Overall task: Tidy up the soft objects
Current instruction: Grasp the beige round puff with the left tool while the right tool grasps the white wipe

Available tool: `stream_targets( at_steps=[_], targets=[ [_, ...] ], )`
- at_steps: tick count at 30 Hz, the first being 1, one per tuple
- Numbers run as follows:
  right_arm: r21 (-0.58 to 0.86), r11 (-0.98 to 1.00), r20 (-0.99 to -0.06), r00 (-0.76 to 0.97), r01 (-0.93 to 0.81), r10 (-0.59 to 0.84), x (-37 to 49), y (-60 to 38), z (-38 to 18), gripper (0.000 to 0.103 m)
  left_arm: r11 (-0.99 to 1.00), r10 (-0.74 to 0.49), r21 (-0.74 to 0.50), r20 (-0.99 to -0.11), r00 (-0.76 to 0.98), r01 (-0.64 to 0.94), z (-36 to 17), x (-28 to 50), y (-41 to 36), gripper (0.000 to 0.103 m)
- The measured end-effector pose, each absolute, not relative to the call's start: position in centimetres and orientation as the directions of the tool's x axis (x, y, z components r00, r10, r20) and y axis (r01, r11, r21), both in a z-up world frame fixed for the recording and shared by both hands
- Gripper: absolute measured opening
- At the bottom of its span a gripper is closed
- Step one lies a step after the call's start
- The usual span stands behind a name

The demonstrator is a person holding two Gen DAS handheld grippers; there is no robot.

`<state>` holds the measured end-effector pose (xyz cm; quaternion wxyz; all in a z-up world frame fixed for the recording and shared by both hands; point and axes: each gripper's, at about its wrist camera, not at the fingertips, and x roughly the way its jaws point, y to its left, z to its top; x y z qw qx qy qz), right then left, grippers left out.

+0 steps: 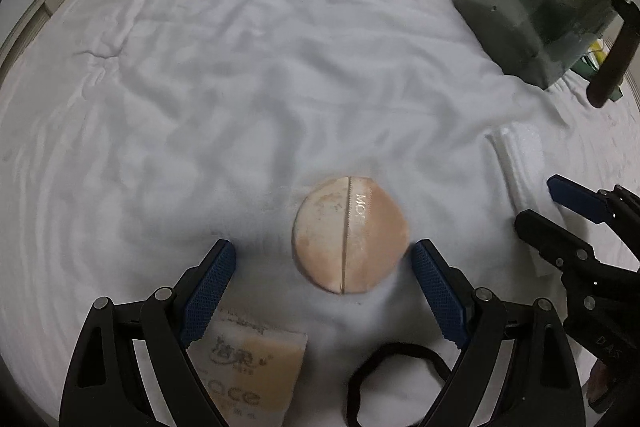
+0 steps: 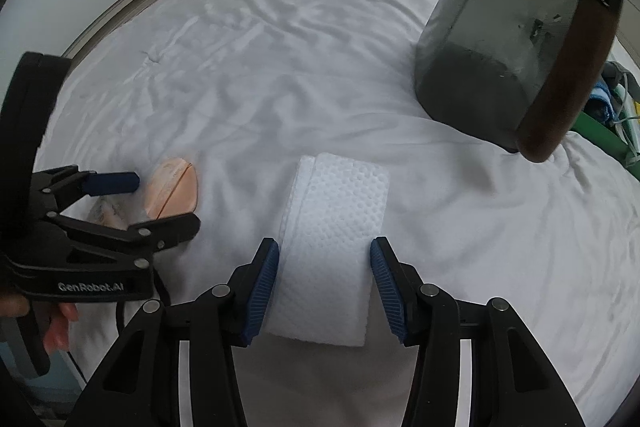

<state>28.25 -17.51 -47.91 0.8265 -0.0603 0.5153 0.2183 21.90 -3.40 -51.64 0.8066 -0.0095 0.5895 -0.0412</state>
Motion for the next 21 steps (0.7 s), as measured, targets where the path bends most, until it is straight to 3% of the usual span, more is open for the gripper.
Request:
stream_targets(
  at_steps=[4, 8, 14, 15, 19, 21],
  targets=[
    [0.126, 0.902, -0.884, 0.366, -0.413, 0.292, 28.7, -17.1, -48.3, 0.048, 0.996, -0.075, -0.060, -0.951, 0.300, 0.059, -52.2, 22.4, -3.5, 0.084],
    [0.118, 0.910, -0.892, 0.359, -0.397, 0.273, 29.3, -16.8, -49.0, 0.033, 0.996, -0.075, -0.059, -0.952, 0.296, 0.061, -52.5, 22.9, -3.4, 0.079],
    [0.144, 0.917, -0.885, 0.366, -0.372, 0.287, 29.7, -17.5, -49.1, 0.012, 0.994, -0.092, -0.069, -0.945, 0.314, 0.082, -52.3, 22.8, -3.0, 0.054],
    [0.148, 0.917, -0.882, 0.369, -0.371, 0.292, 29.7, -17.7, -49.0, 0.012, 0.994, -0.091, -0.064, -0.942, 0.322, 0.093, -52.2, 22.8, -3.1, 0.048],
    [0.153, 0.915, -0.868, 0.393, -0.373, 0.305, 29.5, -18.1, -48.4, 0.011, 0.994, -0.090, -0.062, -0.937, 0.339, 0.091, -51.3, 22.9, -3.2, 0.043],
    [0.156, 0.913, -0.862, 0.399, -0.376, 0.312, 29.4, -18.3, -48.1, 0.010, 0.993, -0.102, -0.076, -0.931, 0.350, 0.087, -50.9, 22.9, -3.3, 0.031]
  ],
)
